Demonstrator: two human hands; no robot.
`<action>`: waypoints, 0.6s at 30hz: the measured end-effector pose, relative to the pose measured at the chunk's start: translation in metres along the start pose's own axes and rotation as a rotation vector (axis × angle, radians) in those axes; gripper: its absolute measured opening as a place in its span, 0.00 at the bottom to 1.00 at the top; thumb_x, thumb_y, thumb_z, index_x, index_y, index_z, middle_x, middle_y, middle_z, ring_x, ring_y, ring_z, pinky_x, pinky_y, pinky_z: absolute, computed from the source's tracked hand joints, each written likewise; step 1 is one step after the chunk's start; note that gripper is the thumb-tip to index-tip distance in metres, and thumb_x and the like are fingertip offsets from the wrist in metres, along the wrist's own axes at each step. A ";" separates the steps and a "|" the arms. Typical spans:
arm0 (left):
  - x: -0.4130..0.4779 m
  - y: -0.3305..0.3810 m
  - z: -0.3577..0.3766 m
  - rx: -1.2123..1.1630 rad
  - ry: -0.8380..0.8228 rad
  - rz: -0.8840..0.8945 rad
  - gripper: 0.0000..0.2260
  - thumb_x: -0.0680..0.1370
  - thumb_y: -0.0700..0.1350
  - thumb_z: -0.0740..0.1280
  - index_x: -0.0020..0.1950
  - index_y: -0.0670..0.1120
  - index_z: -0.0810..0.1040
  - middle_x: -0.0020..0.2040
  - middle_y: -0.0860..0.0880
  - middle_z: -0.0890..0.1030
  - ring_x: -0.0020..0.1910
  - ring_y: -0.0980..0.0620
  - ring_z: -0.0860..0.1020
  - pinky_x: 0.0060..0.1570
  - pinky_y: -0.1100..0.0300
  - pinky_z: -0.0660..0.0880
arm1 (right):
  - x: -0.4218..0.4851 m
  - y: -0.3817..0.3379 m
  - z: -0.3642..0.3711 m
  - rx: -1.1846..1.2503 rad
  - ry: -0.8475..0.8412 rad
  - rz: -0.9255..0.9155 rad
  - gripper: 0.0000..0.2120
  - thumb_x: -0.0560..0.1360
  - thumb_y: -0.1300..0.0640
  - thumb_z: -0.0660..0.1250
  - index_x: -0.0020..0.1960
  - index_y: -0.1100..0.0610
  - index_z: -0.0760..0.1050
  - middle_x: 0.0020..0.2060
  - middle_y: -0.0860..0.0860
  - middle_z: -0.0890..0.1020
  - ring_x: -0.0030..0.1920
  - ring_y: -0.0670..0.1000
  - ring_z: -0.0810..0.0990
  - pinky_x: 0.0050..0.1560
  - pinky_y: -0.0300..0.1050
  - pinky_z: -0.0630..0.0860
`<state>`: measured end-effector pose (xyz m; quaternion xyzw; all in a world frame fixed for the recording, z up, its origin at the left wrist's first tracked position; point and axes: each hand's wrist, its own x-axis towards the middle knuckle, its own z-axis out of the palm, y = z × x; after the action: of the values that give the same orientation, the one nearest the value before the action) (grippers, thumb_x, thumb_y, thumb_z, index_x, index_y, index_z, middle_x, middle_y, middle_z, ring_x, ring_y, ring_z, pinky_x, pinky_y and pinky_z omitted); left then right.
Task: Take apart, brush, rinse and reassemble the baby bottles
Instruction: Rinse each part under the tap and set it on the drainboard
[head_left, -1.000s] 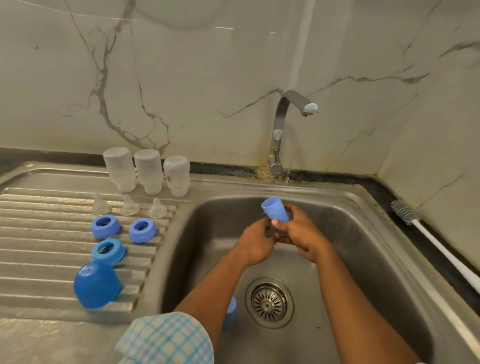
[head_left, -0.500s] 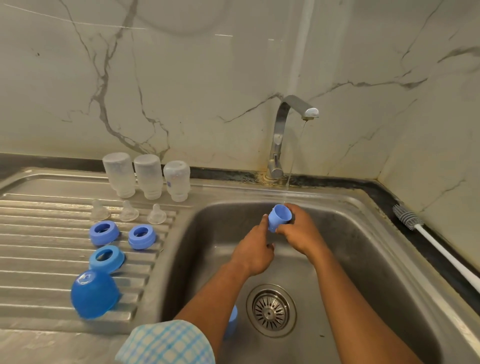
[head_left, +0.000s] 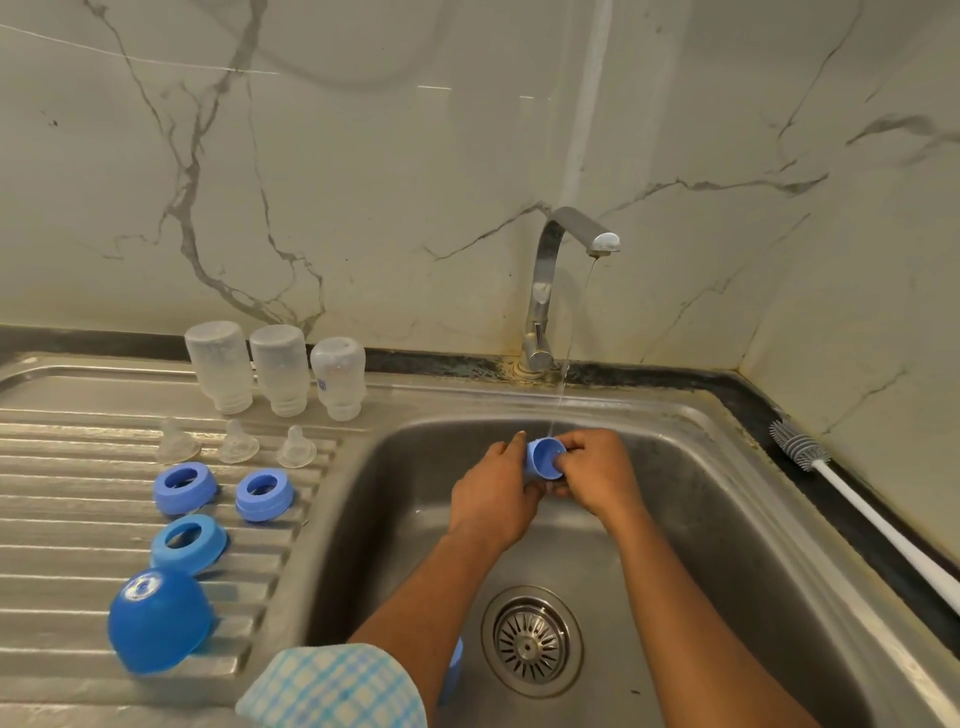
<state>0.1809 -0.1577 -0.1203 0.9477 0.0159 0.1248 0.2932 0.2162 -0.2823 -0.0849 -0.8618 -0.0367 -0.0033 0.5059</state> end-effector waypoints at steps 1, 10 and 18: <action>0.002 0.004 0.000 0.025 0.024 0.022 0.26 0.80 0.56 0.66 0.77 0.53 0.65 0.68 0.51 0.74 0.63 0.49 0.76 0.57 0.53 0.74 | 0.002 0.001 -0.001 -0.045 0.045 -0.018 0.07 0.74 0.68 0.66 0.47 0.62 0.82 0.39 0.57 0.84 0.38 0.55 0.84 0.41 0.52 0.84; 0.002 0.013 0.002 0.164 0.033 0.073 0.20 0.84 0.52 0.60 0.75 0.53 0.65 0.66 0.51 0.75 0.57 0.49 0.79 0.52 0.53 0.76 | 0.001 0.001 0.004 -0.349 0.177 -0.089 0.07 0.74 0.59 0.71 0.51 0.54 0.78 0.44 0.50 0.81 0.42 0.49 0.80 0.41 0.43 0.78; 0.004 0.011 -0.001 0.145 0.020 0.039 0.17 0.83 0.47 0.61 0.73 0.52 0.66 0.65 0.50 0.74 0.56 0.47 0.79 0.51 0.52 0.77 | 0.002 0.000 0.007 -0.346 0.141 -0.176 0.10 0.80 0.59 0.62 0.52 0.56 0.82 0.43 0.51 0.83 0.41 0.47 0.79 0.39 0.37 0.72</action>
<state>0.1838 -0.1656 -0.1125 0.9653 0.0092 0.1387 0.2213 0.2184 -0.2756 -0.0880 -0.9269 -0.0755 -0.1141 0.3496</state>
